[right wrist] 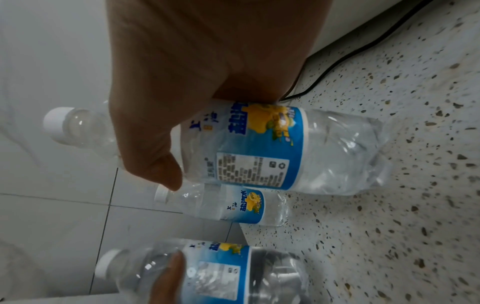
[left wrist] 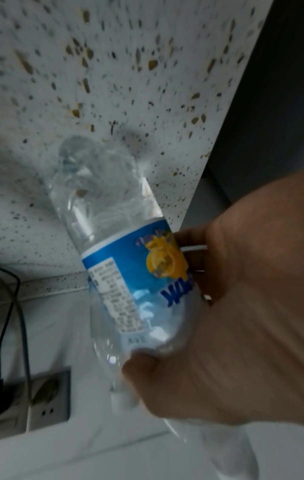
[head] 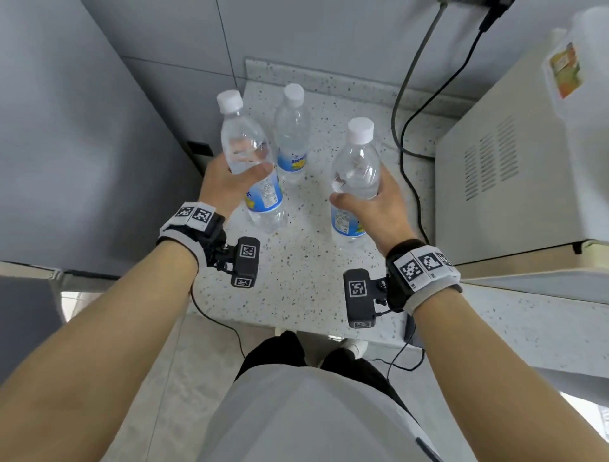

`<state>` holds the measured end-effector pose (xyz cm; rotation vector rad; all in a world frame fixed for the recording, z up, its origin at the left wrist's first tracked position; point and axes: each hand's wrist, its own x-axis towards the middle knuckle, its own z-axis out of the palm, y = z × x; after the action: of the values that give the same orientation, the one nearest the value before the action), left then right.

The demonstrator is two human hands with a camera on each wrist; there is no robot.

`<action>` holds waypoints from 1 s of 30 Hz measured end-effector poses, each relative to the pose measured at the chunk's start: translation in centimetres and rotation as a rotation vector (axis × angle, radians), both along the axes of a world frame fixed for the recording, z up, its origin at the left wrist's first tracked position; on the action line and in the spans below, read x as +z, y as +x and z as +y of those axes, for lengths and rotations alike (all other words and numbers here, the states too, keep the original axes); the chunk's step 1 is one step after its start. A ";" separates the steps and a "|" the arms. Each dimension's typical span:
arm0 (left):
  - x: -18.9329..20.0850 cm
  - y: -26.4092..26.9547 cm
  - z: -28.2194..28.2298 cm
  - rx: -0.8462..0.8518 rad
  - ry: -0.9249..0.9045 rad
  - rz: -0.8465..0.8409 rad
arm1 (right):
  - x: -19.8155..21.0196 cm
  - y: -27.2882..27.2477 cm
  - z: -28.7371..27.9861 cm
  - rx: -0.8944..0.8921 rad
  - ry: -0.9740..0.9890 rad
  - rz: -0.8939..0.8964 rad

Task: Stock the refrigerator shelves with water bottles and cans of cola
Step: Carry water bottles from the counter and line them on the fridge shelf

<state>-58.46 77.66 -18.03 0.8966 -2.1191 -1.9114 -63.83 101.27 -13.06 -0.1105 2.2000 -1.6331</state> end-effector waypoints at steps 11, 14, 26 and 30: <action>6.4 6.4 2.7 0.216 0.121 0.105 | 3.5 2.5 -0.7 0.232 -0.062 0.111; 7.6 9.7 4.2 0.313 0.117 0.084 | 3.9 4.0 -0.5 0.334 -0.113 0.105; 8.5 26.4 14.5 0.698 -0.002 -0.085 | 2.9 13.5 1.8 0.835 -0.179 0.022; 9.1 33.1 17.9 0.861 0.003 -0.074 | 3.2 18.4 1.5 1.049 -0.188 0.008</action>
<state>-25.36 95.52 -8.94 1.5573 -1.3714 -1.4211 -45.43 102.79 -9.86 -1.1030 1.4944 -1.1682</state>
